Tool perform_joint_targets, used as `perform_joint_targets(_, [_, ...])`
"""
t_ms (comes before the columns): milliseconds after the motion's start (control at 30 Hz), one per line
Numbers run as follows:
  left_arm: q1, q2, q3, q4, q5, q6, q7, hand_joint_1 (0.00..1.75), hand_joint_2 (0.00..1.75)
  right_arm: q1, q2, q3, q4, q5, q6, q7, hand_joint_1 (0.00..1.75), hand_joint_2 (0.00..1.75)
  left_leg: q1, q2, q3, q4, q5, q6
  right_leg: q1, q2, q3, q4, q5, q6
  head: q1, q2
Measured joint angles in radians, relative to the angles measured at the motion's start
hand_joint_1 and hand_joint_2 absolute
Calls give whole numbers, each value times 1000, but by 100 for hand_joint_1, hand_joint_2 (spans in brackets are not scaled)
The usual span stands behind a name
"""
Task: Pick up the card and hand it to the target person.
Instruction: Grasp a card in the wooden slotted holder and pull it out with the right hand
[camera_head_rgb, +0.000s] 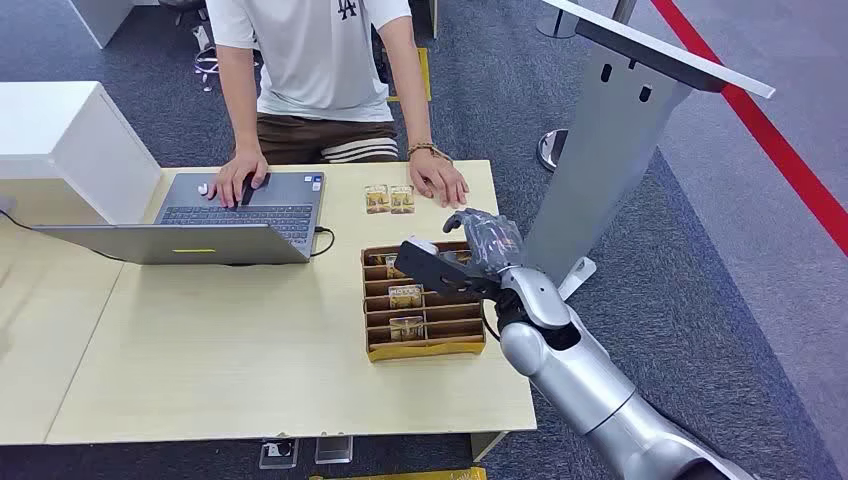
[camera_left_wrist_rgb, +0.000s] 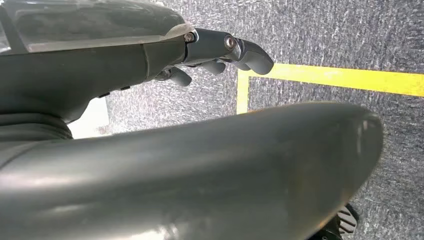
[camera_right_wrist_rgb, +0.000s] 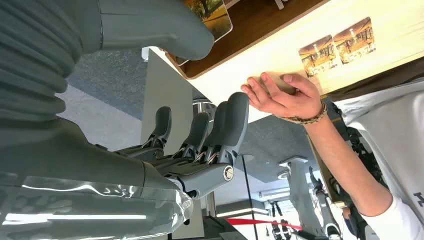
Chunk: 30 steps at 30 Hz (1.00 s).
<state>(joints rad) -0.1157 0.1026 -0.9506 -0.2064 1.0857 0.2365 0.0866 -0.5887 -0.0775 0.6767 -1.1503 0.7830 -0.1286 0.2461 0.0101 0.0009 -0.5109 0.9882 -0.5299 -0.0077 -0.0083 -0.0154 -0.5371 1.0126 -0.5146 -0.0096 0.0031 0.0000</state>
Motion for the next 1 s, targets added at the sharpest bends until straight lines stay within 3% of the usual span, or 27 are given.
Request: perform_joint_targets(1000, [0,0,-26,0,-7,-8,1,0,0,-13,10,6,101,-20,-9,-11,93,175,0,0,0,0,0,0,0,0,0,0,0,0,0,0])
